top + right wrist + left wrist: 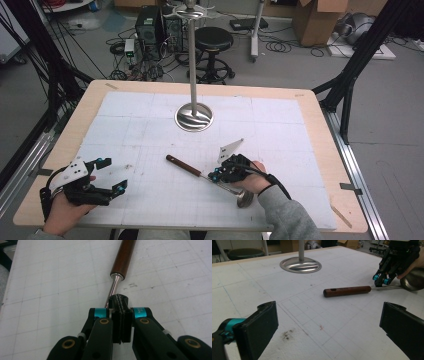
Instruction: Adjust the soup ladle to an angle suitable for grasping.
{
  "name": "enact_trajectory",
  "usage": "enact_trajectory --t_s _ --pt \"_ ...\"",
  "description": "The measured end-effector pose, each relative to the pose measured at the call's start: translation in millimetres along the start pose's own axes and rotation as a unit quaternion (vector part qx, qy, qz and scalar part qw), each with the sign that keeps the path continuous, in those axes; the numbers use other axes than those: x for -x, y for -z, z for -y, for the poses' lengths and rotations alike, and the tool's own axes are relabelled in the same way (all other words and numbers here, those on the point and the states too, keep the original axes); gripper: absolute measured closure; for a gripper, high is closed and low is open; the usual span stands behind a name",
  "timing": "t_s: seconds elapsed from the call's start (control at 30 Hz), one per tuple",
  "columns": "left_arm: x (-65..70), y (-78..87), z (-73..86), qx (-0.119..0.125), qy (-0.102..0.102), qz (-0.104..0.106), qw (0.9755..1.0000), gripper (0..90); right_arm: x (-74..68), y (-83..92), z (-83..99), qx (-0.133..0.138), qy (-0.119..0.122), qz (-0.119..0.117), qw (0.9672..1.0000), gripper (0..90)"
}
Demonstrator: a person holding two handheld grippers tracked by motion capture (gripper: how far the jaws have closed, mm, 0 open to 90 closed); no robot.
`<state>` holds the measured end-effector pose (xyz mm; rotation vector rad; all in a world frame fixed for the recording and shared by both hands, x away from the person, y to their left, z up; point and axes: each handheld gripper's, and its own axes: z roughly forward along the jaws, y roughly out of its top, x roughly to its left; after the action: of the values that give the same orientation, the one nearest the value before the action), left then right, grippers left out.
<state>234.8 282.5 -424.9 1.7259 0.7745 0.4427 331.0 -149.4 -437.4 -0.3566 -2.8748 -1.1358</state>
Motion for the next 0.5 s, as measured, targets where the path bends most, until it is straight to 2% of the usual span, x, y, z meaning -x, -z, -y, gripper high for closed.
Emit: enact_trajectory --t_s 0.37,0.47,0.5 --pt "0.2 3.2 1.1 0.001 0.002 -0.006 1.0000 2.4 -2.0 -3.1 -3.6 -0.004 0.013 -0.018 0.9998 90.0" --pt "-0.2 3.7 1.3 0.001 0.001 -0.007 1.0000 2.4 -5.2 -5.5 -6.1 -0.008 0.025 -0.029 0.9992 90.0" --pt "0.0 3.8 1.4 0.001 0.002 -0.007 1.0000 2.4 -5.8 -6.1 -7.0 -0.010 0.030 -0.026 0.9992 90.0"
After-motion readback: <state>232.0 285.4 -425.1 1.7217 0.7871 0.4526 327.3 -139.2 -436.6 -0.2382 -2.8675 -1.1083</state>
